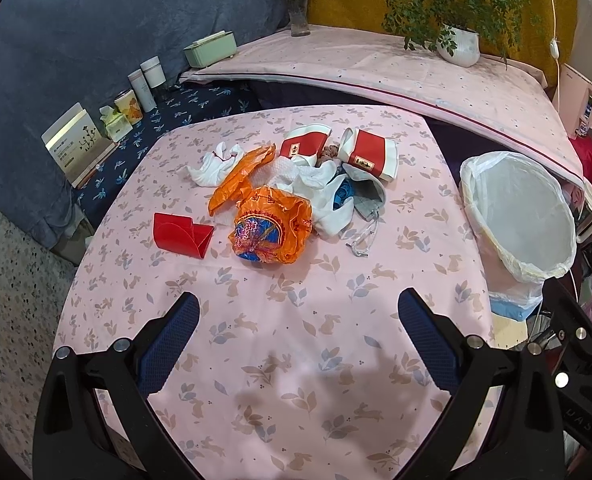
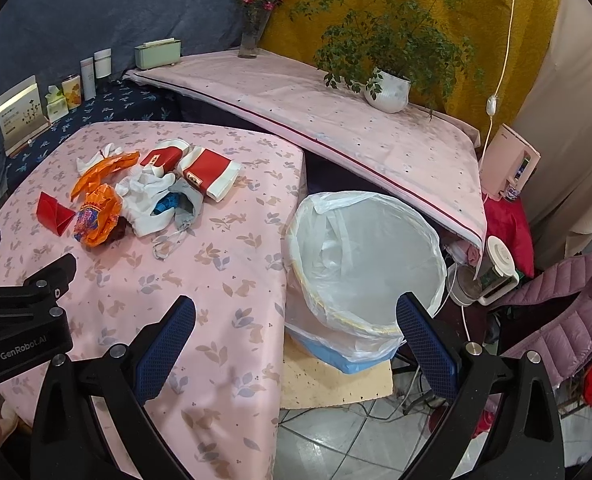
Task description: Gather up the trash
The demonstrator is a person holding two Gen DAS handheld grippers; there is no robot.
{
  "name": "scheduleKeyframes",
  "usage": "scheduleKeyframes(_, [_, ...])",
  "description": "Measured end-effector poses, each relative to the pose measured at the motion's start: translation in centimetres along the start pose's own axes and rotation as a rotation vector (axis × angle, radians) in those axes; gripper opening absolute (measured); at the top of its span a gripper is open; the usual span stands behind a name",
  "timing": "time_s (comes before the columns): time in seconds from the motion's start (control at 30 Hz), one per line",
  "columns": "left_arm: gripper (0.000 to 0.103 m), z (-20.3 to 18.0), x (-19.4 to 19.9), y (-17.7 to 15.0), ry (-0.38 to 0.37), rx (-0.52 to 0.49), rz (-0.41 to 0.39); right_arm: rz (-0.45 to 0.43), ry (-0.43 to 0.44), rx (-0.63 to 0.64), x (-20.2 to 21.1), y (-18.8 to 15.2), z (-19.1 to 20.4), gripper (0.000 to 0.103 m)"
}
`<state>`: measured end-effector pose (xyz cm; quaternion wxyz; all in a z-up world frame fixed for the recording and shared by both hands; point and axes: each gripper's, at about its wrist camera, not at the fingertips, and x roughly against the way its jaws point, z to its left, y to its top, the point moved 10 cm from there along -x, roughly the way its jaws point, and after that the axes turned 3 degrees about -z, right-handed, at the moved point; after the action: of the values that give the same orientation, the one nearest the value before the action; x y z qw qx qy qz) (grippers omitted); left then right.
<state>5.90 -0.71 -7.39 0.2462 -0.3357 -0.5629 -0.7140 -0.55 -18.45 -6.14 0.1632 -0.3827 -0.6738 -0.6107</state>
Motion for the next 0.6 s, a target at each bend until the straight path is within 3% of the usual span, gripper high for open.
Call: scheduleKeyframes(0.6, [0.095,-0.13,0.12,0.07,-0.009,0.000,-0.003,-0.012,-0.022,-0.004,0.65,-0.08,-0.24,0.096])
